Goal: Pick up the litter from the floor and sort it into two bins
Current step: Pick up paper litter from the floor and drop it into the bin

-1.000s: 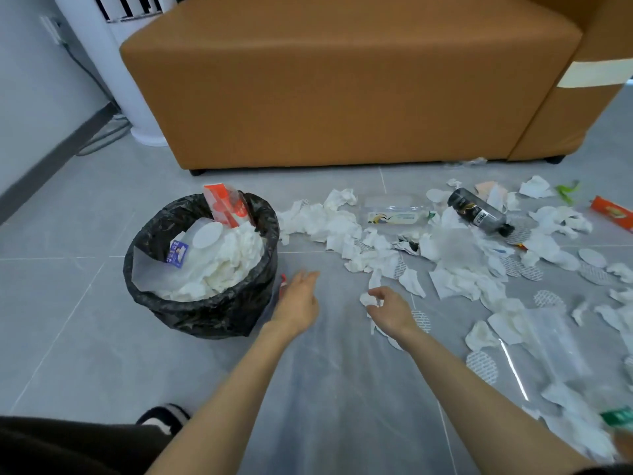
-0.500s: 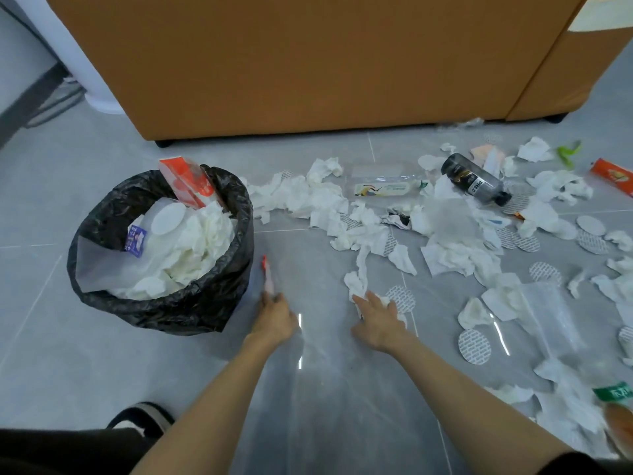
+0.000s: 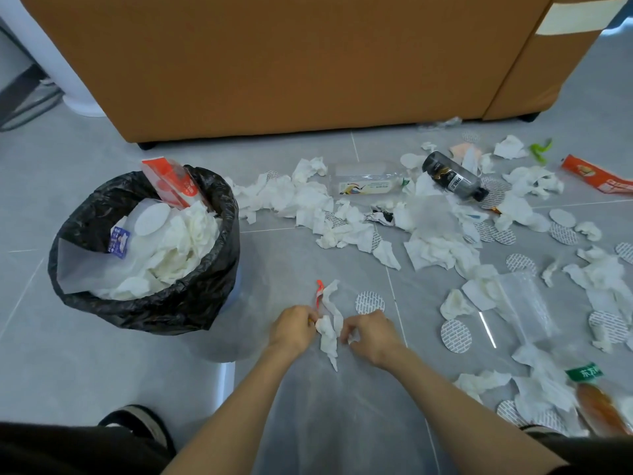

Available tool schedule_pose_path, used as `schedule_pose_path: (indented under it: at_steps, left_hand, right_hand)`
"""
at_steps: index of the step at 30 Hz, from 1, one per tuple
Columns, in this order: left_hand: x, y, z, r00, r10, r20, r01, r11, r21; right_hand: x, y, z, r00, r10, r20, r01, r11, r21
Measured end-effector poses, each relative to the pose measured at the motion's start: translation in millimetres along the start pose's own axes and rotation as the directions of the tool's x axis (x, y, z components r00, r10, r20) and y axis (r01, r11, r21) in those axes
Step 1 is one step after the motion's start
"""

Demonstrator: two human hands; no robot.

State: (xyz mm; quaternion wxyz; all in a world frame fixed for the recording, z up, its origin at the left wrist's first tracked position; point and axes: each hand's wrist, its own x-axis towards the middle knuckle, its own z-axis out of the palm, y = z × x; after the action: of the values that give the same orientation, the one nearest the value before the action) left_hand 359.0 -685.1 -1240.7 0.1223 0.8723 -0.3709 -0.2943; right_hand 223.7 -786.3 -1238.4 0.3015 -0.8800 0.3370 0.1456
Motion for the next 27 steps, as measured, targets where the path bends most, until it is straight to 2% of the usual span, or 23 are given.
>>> schedule_pose_path:
  at_steps: [4, 8, 11, 14, 16, 20, 23, 27]
  left_hand:
    - [-2.6, 5.3, 2.5, 0.999, 0.001, -0.054, -0.002, 1.0, -0.023]
    - [-6.7, 14.3, -3.3, 0.982, 0.118, -0.144, -0.114, 0.993, 0.038]
    - [-7.3, 17.3, -5.8, 0.971, 0.24, 0.008, -0.24, 0.969, 0.054]
    - [-8.1, 19.0, -0.4, 0.948, 0.252, 0.193, -0.285, 0.944, 0.168]
    - [-8.9, 18.3, 6.9, 0.945, 0.239, 0.224, -0.286, 0.934, 0.212]
    - [-10.3, 11.4, 23.4, 0.954, 0.259, 0.148, -0.283, 0.944, 0.171]
    - [-10.2, 9.0, 28.5, 0.967, 0.245, 0.066, -0.249, 0.967, 0.05]
    - [-11.3, 7.5, 30.4, 0.97, 0.242, -0.012, -0.242, 0.97, 0.016]
  right_hand:
    - [-6.8, 11.2, -2.9, 0.994, 0.027, -0.106, -0.006, 0.982, 0.191]
    - [-13.6, 16.4, -6.6, 0.977, 0.052, -0.207, -0.03, 0.994, 0.106]
    - [-19.6, 16.3, -7.3, 0.983, 0.097, -0.158, -0.089, 0.995, 0.055]
    - [-23.4, 14.6, -0.2, 0.991, 0.128, -0.035, -0.128, 0.992, -0.006]
    - [-25.5, 14.6, 6.2, 0.993, 0.121, -0.008, -0.121, 0.992, -0.032]
    - [-27.8, 17.2, 14.8, 0.996, 0.079, -0.042, -0.084, 0.987, -0.137]
    - [-25.5, 19.5, 17.6, 0.995, 0.059, -0.076, -0.07, 0.985, -0.156]
    - [-24.1, 17.3, 16.9, 0.993, 0.046, -0.113, -0.065, 0.983, -0.172]
